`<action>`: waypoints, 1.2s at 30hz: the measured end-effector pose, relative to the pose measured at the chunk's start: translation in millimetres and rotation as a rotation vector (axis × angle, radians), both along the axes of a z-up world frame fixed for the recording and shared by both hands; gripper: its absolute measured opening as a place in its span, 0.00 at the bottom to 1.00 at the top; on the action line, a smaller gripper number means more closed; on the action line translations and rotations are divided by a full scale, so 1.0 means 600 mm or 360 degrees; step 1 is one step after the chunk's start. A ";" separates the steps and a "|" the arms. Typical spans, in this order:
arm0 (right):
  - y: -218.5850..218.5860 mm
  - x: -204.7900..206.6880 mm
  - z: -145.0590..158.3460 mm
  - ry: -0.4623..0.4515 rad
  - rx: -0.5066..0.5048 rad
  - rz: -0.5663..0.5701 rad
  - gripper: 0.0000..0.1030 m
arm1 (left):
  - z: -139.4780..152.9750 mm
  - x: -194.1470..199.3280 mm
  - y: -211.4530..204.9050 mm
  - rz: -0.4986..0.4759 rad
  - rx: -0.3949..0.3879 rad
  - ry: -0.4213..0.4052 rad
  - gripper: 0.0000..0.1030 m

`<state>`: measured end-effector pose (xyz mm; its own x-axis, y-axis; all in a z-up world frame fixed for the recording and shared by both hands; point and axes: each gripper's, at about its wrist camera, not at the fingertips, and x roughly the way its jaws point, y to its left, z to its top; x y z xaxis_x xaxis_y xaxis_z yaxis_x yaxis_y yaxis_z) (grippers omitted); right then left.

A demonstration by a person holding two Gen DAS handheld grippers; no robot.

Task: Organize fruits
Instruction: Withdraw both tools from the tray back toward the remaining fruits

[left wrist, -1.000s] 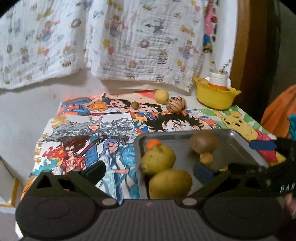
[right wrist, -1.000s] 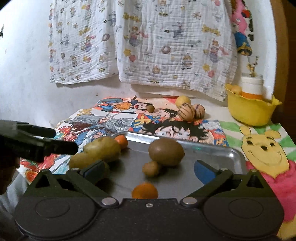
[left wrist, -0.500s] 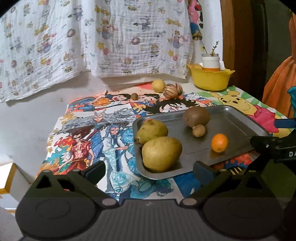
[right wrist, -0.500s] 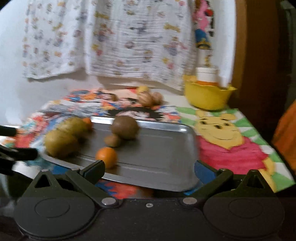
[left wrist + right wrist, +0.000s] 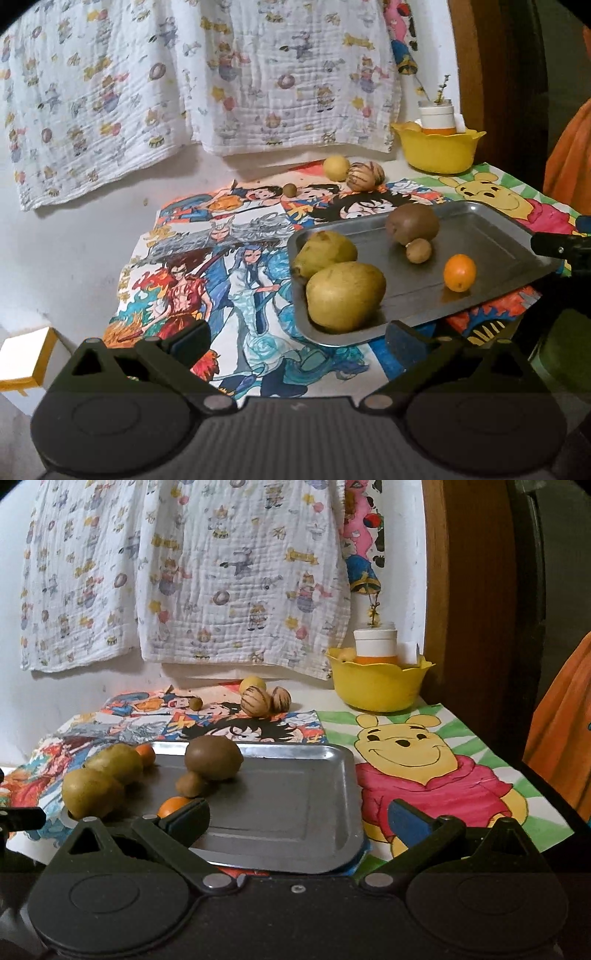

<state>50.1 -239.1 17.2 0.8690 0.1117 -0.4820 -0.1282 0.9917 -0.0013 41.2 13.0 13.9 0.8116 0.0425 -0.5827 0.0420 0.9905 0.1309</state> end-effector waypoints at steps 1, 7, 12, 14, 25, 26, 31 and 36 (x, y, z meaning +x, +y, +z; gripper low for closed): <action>0.000 0.003 0.000 -0.0005 0.0016 0.0002 0.99 | 0.000 0.003 0.004 0.0003 -0.0010 0.0005 1.00; -0.007 0.015 -0.004 -0.0153 0.0291 0.0075 0.99 | 0.000 0.024 0.029 0.0104 -0.0039 0.0004 1.00; -0.003 0.035 -0.001 -0.0220 0.0360 0.0104 1.00 | 0.016 0.045 0.071 0.0249 -0.0035 -0.0056 1.00; 0.000 0.050 0.003 -0.0213 0.0360 0.0118 1.00 | 0.023 0.059 0.089 0.0301 -0.0043 -0.0071 1.00; 0.027 0.172 0.047 0.0126 0.0278 0.0533 0.99 | 0.027 0.179 0.140 0.0303 -0.0217 0.0060 1.00; 0.032 0.185 0.049 0.0165 0.0273 0.0544 0.99 | 0.028 0.196 0.144 0.0289 -0.0272 0.0098 1.00; 0.054 0.245 0.054 0.0301 0.0282 0.0577 0.99 | 0.032 0.267 0.147 0.0199 -0.0427 0.0191 1.00; 0.072 0.319 0.049 0.0365 0.0236 0.0525 0.99 | 0.028 0.349 0.126 0.0033 -0.0288 0.0212 1.00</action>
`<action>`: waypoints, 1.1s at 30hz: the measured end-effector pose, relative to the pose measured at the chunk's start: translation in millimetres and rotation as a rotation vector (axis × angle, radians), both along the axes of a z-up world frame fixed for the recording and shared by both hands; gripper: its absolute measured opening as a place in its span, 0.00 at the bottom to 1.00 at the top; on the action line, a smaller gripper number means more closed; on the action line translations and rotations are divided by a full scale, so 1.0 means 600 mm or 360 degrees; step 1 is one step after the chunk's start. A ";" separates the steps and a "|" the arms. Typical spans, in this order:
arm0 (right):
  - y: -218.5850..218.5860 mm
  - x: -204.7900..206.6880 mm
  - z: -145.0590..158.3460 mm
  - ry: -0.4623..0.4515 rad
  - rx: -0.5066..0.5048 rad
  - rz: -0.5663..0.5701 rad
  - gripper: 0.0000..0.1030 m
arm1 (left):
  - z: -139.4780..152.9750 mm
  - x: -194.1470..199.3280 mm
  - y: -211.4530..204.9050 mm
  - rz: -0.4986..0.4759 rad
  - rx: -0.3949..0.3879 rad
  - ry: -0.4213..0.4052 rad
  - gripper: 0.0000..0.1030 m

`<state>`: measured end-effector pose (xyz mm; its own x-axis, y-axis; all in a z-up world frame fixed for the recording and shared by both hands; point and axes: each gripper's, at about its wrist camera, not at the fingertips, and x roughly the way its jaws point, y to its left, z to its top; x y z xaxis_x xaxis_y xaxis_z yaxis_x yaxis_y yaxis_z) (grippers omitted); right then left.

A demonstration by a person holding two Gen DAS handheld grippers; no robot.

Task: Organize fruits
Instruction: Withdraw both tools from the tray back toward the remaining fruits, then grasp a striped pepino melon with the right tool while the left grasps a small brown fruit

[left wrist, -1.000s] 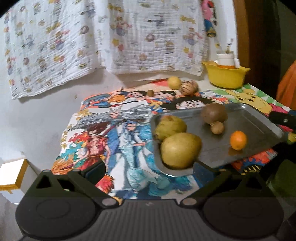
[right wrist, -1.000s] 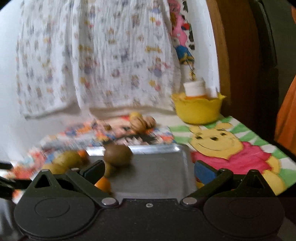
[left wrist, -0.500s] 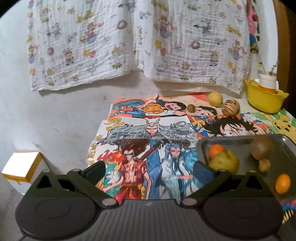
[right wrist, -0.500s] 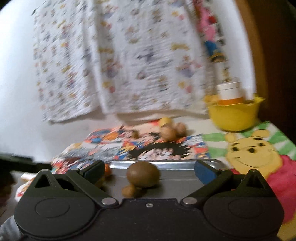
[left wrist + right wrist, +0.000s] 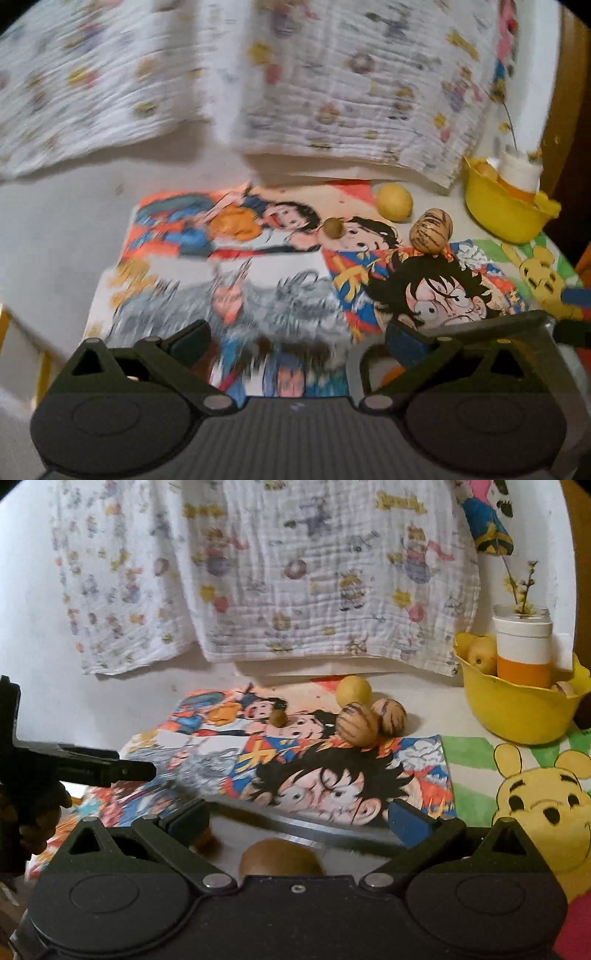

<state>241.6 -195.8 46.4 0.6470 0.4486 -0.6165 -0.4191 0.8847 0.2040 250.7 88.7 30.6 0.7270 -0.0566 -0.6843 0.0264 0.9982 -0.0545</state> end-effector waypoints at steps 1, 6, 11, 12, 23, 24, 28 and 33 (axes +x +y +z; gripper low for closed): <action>0.004 0.018 -0.002 0.0016 -0.0011 -0.0002 0.99 | -0.004 0.018 -0.005 -0.0040 0.0042 0.0000 1.00; 0.008 0.117 -0.019 0.0186 0.0061 -0.0051 0.99 | -0.015 0.107 -0.010 -0.0161 0.0144 -0.0065 1.00; 0.012 0.206 -0.038 0.0344 0.0134 -0.0175 0.99 | -0.036 0.184 0.000 -0.0287 0.0066 -0.0092 1.00; 0.014 0.224 -0.044 0.0382 0.0149 -0.0206 0.99 | -0.043 0.198 -0.001 -0.0306 0.0073 -0.0080 0.99; 0.038 0.326 -0.110 0.0580 0.0198 -0.0581 0.89 | -0.107 0.293 -0.028 -0.0529 0.0265 -0.0096 0.99; 0.039 0.331 -0.114 0.0581 0.0189 -0.0619 0.88 | -0.108 0.298 -0.027 -0.0528 0.0265 -0.0104 0.98; 0.041 0.339 -0.122 0.0550 0.0188 -0.0687 0.86 | -0.113 0.314 -0.027 -0.0529 0.0219 -0.0125 0.94; 0.047 0.336 -0.122 0.0504 0.0174 -0.0734 0.79 | -0.118 0.319 -0.040 -0.0574 0.0238 -0.0128 0.80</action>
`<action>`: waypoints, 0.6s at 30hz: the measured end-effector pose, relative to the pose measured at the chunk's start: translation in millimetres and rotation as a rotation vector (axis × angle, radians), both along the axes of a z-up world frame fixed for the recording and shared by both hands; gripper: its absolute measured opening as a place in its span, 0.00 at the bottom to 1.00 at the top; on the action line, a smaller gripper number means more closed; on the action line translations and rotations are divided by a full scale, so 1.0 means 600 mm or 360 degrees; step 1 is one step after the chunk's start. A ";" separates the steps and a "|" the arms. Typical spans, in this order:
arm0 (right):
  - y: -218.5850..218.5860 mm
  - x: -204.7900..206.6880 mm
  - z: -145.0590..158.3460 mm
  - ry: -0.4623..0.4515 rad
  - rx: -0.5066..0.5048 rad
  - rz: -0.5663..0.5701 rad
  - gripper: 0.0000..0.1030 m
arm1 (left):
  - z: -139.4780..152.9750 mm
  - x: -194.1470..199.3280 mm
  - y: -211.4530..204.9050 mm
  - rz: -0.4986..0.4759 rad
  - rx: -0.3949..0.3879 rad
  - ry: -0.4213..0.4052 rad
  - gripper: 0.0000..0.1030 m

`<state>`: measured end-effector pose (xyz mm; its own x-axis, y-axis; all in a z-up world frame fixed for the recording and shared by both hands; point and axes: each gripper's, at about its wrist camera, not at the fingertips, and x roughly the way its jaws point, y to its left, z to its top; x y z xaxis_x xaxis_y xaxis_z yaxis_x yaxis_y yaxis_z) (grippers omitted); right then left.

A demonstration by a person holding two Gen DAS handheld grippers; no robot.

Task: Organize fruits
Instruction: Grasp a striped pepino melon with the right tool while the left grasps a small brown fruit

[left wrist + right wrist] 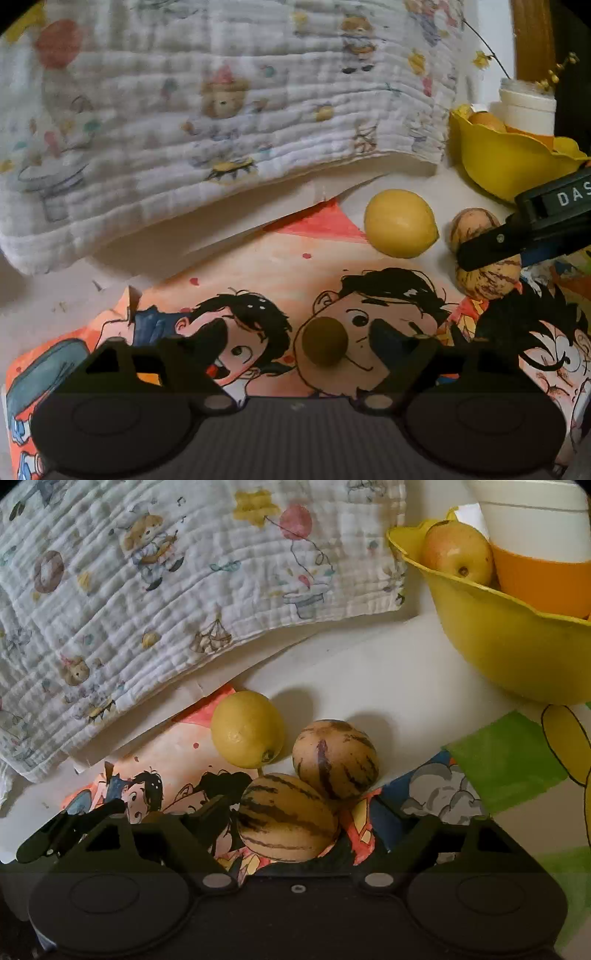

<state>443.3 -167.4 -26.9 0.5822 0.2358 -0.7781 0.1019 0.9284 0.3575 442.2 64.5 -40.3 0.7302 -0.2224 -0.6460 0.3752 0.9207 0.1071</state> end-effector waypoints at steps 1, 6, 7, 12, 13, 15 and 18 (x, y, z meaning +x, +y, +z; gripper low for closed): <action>0.002 0.000 0.000 -0.0005 -0.0005 0.0004 0.79 | -0.001 0.002 -0.005 -0.0006 0.0013 -0.0002 0.76; 0.012 0.002 -0.002 -0.0053 -0.0069 0.0076 0.76 | -0.003 0.011 -0.011 0.0002 -0.0057 0.0047 0.57; 0.013 0.001 -0.003 -0.0057 -0.0074 0.0077 0.76 | -0.002 0.011 -0.011 0.0000 -0.0064 0.0057 0.52; 0.015 -0.002 -0.004 -0.0085 -0.0130 0.0129 0.70 | 0.000 0.005 -0.022 -0.0020 -0.0055 0.0058 0.34; 0.015 -0.003 -0.005 -0.0092 -0.0144 0.0146 0.70 | 0.001 0.004 -0.024 -0.0009 -0.0046 0.0060 0.28; 0.016 -0.006 -0.005 -0.0098 -0.0149 0.0171 0.65 | 0.004 0.003 -0.026 0.0006 -0.0037 0.0071 0.28; 0.020 -0.011 -0.005 -0.0110 -0.0154 0.0209 0.55 | 0.007 0.002 -0.025 0.0034 -0.0044 0.0084 0.27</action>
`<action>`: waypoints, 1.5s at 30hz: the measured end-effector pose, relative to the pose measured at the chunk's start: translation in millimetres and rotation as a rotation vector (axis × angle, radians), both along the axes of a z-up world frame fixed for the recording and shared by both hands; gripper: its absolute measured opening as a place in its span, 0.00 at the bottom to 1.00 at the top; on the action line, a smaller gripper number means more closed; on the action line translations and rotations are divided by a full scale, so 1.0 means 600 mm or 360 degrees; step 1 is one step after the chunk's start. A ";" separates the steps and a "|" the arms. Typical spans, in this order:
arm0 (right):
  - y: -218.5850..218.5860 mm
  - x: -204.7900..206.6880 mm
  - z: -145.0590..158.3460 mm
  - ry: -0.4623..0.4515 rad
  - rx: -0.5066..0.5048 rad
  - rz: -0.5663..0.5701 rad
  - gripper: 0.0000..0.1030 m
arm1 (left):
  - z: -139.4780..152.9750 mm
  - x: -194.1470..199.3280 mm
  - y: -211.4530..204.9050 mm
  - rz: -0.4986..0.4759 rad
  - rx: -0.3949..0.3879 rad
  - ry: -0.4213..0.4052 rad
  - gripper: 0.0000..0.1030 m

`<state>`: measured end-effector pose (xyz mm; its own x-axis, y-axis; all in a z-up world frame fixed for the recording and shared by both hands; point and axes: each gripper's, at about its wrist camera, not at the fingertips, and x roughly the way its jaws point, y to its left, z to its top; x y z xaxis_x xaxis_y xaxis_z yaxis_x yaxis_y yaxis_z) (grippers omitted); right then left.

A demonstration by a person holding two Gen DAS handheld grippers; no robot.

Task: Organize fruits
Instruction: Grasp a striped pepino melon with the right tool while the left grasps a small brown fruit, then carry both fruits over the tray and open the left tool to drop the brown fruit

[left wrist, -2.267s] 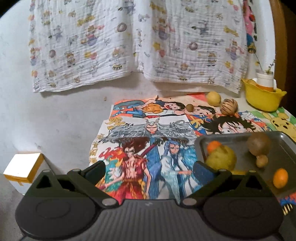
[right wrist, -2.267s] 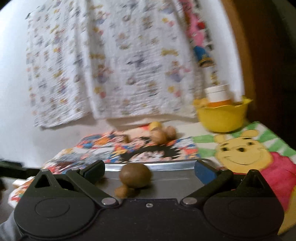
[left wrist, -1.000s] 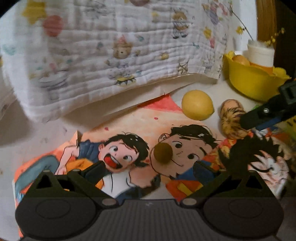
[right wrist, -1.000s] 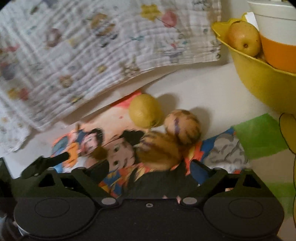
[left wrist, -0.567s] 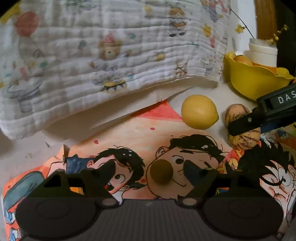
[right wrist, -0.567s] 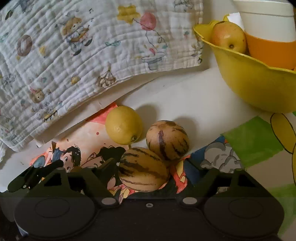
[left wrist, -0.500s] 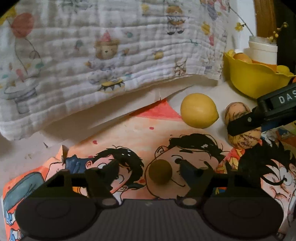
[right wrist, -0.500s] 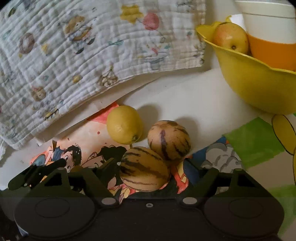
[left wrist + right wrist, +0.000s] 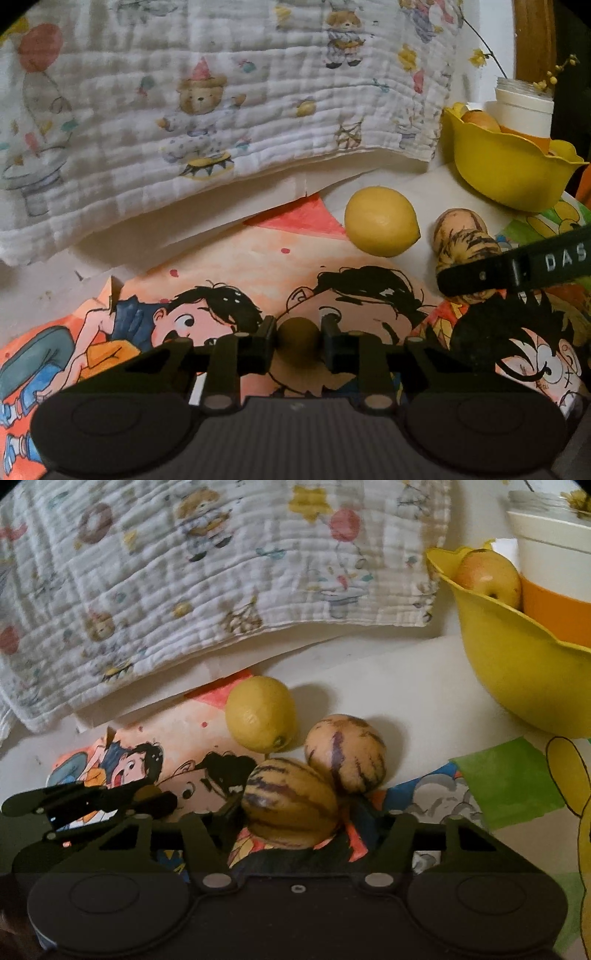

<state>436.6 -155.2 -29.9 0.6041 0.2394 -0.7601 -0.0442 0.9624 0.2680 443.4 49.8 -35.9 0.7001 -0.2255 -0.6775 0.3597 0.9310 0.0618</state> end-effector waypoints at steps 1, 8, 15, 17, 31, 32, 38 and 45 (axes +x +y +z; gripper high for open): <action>0.002 -0.002 -0.001 -0.0006 0.0007 0.0008 0.53 | 0.001 -0.003 0.003 0.0011 -0.0006 0.0000 0.27; -0.007 -0.005 -0.004 -0.0011 0.0078 0.0001 0.52 | 0.018 -0.026 0.017 0.0073 -0.0033 0.0016 0.27; -0.028 -0.037 0.011 -0.0046 0.0171 0.0037 0.52 | 0.038 -0.062 0.022 0.0148 -0.0053 0.0046 0.27; -0.032 -0.050 0.020 -0.0063 0.0189 0.0063 0.52 | 0.043 -0.075 0.021 0.0161 -0.0059 0.0060 0.27; -0.086 -0.194 0.088 -0.0176 0.0159 0.0271 0.52 | 0.066 -0.204 -0.026 0.0153 -0.0128 0.0156 0.27; -0.090 -0.208 0.090 -0.0198 0.0151 0.0281 0.52 | 0.067 -0.215 -0.031 0.0139 -0.0134 0.0158 0.27; -0.110 -0.302 0.087 -0.0326 0.0091 0.0340 0.52 | 0.067 -0.269 -0.054 0.0058 -0.0146 0.0167 0.27; -0.124 -0.380 0.081 -0.0375 0.0041 0.0369 0.52 | 0.071 -0.316 -0.090 -0.0069 -0.0087 0.0111 0.27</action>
<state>208.4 -229.8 18.6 0.6896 0.4086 -0.5979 -0.3251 0.9124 0.2485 254.1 -4.2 6.9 0.6406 -0.2924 -0.7100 0.4013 0.9158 -0.0151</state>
